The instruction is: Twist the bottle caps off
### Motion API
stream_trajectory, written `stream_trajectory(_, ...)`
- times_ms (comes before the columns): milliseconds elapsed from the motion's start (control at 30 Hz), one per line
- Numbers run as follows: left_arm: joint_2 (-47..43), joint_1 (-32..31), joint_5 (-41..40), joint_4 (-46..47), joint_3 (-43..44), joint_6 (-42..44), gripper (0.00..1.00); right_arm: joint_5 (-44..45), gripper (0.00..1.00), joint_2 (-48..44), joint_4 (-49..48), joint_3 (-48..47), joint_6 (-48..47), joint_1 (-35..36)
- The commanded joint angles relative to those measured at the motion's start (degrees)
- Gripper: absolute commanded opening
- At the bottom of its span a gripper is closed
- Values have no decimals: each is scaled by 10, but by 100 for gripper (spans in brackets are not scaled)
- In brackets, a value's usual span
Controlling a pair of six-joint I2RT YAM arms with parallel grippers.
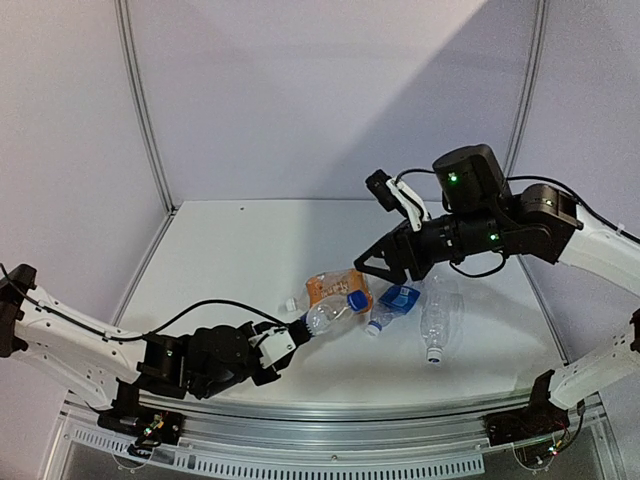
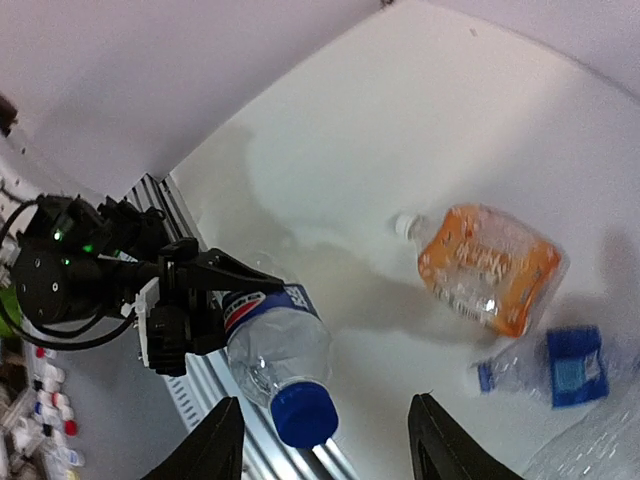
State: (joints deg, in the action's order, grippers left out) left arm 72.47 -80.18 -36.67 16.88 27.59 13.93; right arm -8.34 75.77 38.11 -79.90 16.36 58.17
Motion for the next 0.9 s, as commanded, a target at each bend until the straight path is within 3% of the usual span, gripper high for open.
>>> stream_trajectory(0, 10, -14, -35, 18, 13, 13, 0, -81, 57, -4, 78, 21, 208, -56)
stream_trajectory(233, 9, -17, -35, 23, 11, 14, 0, -206, 57, 37, 31, 49, 263, -66)
stream_trajectory(867, 3, -18, -37, 23, 10, 14, 0, -266, 39, 80, -6, 54, 290, -66)
